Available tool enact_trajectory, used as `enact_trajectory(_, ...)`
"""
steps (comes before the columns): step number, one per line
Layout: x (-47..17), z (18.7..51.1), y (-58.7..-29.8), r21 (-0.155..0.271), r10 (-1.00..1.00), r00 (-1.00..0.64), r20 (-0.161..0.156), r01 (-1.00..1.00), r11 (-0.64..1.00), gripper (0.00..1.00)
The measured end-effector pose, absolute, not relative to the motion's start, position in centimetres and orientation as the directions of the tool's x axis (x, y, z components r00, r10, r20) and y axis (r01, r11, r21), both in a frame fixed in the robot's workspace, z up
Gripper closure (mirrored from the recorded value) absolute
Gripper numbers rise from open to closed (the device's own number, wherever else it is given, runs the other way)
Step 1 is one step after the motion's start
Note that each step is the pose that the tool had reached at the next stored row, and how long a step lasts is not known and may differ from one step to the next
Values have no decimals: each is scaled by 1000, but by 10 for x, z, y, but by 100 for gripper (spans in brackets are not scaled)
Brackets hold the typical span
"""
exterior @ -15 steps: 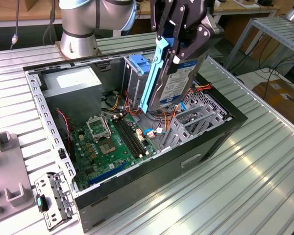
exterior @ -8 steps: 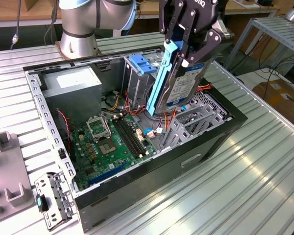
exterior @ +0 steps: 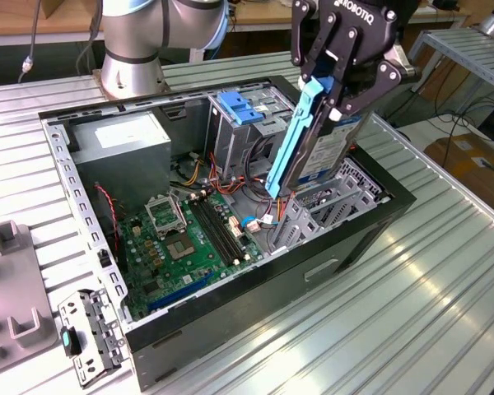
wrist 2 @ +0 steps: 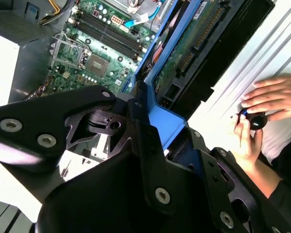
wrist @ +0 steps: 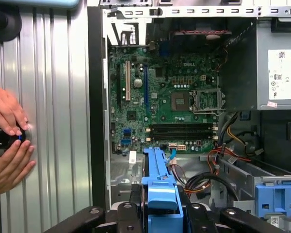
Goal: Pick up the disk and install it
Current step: 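Insert the disk into the insertion slot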
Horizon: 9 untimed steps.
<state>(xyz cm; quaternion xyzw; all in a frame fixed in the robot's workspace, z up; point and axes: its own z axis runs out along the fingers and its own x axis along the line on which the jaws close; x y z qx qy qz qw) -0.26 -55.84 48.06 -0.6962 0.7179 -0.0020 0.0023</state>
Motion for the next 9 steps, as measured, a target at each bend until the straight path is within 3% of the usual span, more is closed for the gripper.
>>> enact_trajectory(9,12,477,-560,-6,-1000,-31,0,-1000,31,63)
